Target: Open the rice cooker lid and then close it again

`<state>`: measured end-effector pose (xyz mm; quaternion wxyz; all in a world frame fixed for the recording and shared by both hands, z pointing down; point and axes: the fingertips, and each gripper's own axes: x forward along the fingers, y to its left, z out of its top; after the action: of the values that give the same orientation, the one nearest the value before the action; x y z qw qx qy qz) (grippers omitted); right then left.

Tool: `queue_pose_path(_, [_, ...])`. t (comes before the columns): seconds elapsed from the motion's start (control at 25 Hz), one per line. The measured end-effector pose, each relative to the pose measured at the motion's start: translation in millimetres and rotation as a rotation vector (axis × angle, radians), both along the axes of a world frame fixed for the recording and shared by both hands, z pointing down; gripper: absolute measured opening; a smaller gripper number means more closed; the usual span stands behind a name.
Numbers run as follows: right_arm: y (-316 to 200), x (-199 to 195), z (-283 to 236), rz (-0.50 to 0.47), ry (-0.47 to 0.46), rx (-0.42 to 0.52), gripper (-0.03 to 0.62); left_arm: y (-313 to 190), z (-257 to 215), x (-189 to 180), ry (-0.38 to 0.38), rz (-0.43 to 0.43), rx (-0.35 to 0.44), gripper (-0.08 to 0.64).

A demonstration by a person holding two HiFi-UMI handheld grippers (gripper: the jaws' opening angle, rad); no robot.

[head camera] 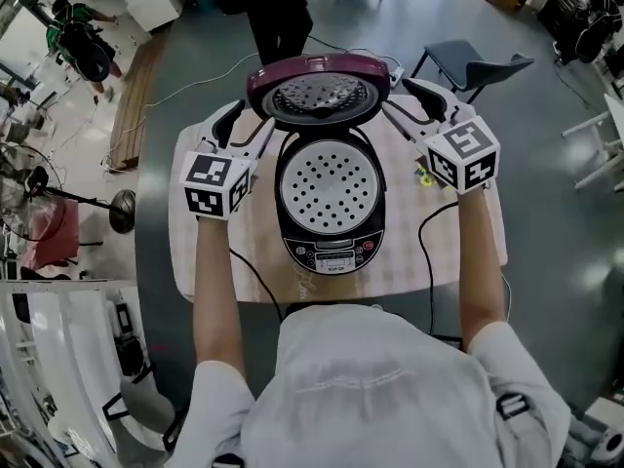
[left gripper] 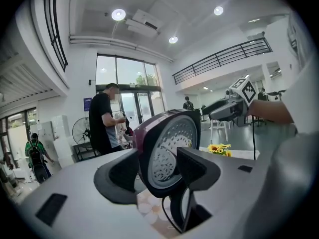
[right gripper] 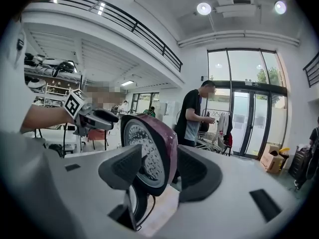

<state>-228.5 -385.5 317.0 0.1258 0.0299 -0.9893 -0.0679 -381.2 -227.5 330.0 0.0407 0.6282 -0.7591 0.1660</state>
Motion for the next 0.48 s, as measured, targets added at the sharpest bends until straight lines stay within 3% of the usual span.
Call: queue_pose_path(0.48, [-11.4,-39.0,14.8,-0.016,0.058,0.007,0.249,-39.7,4.6,-23.7,0.028,0.121,0.019,0.273])
